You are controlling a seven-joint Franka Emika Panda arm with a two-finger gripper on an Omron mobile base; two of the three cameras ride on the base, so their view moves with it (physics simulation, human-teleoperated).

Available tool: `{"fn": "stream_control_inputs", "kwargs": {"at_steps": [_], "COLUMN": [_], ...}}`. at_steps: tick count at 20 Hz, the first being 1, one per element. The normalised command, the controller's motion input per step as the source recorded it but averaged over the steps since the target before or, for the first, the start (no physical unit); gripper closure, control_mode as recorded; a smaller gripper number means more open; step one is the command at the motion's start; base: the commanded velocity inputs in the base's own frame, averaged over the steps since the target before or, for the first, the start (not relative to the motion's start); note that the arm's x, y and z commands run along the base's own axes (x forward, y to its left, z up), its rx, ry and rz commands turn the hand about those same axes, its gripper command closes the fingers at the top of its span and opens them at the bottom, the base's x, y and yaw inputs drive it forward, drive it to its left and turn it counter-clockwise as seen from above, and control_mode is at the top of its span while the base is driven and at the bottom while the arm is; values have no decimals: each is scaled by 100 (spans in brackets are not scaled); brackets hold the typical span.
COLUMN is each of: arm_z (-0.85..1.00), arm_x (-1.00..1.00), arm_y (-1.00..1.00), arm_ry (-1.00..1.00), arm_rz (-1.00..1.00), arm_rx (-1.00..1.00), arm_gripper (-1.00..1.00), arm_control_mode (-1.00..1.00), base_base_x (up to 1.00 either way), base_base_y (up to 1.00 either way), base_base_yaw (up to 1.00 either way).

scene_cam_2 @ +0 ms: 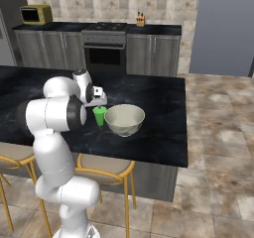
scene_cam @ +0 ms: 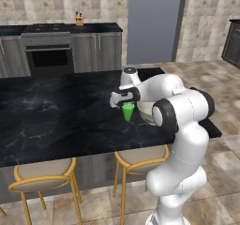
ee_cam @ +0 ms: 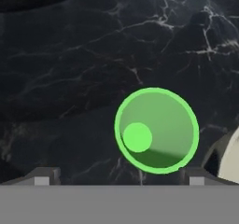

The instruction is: Place the cup inside the bowl on the dining table and move the bowl to any counter.

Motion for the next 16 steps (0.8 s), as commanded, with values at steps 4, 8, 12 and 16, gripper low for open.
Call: {"fn": "stream_control_inputs", "kwargs": {"at_steps": [4,8,12,16], "arm_z": [-7,-3,0,-2], "arm_x": [15,17,22,23], "arm_y": [5,9,2,0], "arm_ry": [1,2,2,2], "arm_rz": [0,0,0,0], "arm_rx": [0,0,0,0], "arm_gripper": [-100,-100,-100,-100], "arm_control_mode": [-100,-100,-100,-100], "base_base_x": [0,0,0,0], "base_base_y": [0,0,0,0], "base_base_yaw": [0,0,0,0]}}
